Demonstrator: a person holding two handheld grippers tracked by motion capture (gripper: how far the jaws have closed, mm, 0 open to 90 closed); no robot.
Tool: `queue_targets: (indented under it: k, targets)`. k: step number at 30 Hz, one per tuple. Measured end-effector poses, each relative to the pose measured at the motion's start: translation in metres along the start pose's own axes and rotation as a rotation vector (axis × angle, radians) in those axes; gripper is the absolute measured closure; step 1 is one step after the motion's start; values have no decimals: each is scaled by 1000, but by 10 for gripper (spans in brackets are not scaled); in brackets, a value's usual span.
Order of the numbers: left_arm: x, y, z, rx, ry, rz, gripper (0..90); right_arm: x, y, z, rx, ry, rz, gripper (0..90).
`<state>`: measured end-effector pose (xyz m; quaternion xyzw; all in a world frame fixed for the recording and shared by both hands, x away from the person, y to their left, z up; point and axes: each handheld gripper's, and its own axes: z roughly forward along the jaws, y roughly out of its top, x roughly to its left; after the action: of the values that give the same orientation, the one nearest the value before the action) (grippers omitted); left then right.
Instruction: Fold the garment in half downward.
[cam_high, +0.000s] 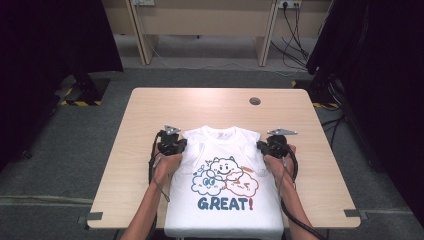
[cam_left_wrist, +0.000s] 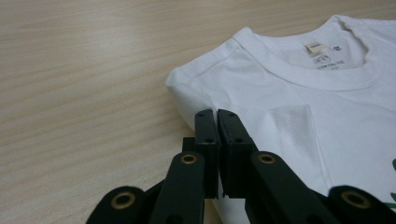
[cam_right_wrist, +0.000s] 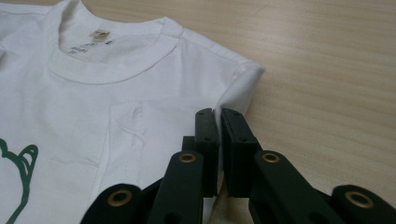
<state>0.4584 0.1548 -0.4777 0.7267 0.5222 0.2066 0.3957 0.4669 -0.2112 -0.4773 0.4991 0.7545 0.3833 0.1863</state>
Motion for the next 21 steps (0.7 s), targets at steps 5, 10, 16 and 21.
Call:
queue_targets:
  k: [5, 10, 16, 21]
  targets:
    - [-3, 2, -2, -19, 2, 3, 867, 3, 4, -6, -27, -3, -10, 877]
    - [-2, 7, -7, -49, -7, -5, 868, 7, 11, -15, -75, 2, -23, 877]
    - [-4, 16, -15, -97, -12, -12, 868, 11, 23, -27, -132, 13, -33, 878]
    - [-9, 26, -25, -149, -20, -3, 868, 14, 30, -35, -173, 20, -34, 878]
